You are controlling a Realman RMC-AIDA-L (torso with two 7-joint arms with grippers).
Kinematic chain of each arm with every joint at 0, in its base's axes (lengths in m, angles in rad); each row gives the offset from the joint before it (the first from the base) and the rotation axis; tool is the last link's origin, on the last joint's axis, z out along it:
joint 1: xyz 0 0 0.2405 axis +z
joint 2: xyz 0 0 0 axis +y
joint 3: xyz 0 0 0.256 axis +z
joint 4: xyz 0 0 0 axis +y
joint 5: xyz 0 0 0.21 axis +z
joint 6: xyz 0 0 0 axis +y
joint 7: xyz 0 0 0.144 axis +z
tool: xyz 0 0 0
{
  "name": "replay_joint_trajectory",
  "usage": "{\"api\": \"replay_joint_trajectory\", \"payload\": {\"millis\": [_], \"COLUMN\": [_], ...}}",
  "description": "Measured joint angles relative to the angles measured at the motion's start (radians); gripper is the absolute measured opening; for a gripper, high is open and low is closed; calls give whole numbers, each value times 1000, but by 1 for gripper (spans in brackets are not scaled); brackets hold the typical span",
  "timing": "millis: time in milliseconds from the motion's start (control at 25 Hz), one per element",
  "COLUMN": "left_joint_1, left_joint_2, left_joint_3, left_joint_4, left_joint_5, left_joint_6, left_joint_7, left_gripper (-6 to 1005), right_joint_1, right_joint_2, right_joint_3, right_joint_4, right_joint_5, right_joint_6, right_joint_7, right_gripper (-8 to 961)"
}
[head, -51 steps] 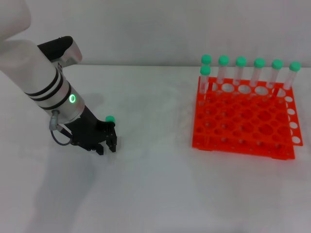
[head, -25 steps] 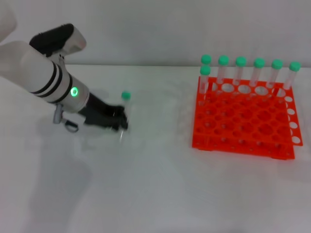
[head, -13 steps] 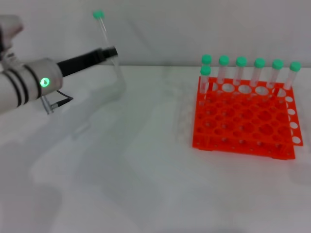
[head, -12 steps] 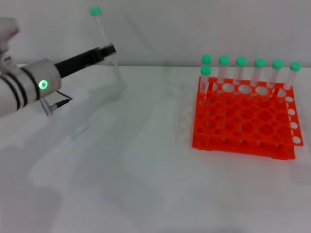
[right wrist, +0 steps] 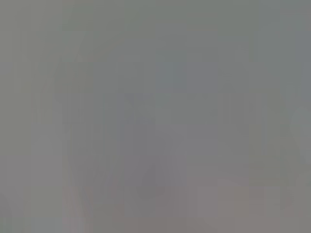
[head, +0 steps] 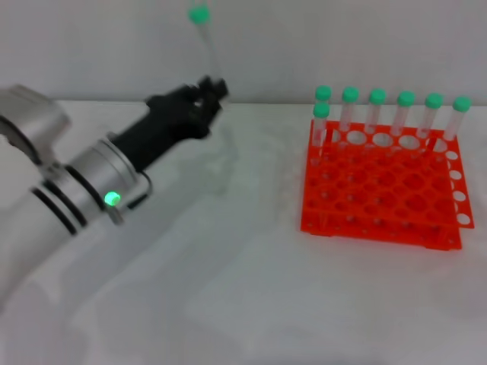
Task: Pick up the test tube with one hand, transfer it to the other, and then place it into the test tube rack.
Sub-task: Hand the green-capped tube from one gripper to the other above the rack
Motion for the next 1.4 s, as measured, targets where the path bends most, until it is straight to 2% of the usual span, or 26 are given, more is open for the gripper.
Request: {"api": "replay_joint_trajectory", "payload": {"millis": [120,200,240,360,440,640,840,1080,1400], "left_joint_1": [5,4,1,-4,-3,2,5,1,-6], "left_joint_2": [-3,-3,-4,-8,-8,-11,-13,-13,-13], "left_joint_3": [0,0,0,-1,-1,-1,-2,-2,-3], "left_joint_4": [121,144,165,243,266,310,328,337,345], "left_joint_5": [45,65,94,185,196,241,267,294,314], "left_joint_6": [-53,-61,-66,-104,-116,-134,-142,-165,-197], "left_joint_7": [137,157,178,295,324,346,352,354,357], "left_gripper": [185,186,186,185,185,186,186,185,185], "right_joint_1": [20,40,61,92,109,122,119,134,170], "right_joint_2": [-11,-8,0,19,36,53,68,80,83], "right_joint_3": [-1,-2,-2,0,4,7,8,-2,-11], "right_joint_4": [-43,-64,-80,-93,-95,-100,-122,-137,-140], "right_joint_5": [-145,-227,-298,-360,-370,-368,-361,-369,-415], "right_joint_6": [-112,-140,-154,-159,-155,-128,-34,13,50], "right_joint_7": [51,69,89,130,166,184,177,174,182], "right_gripper": [771,775,775,774,773,771,769,758,717]}}
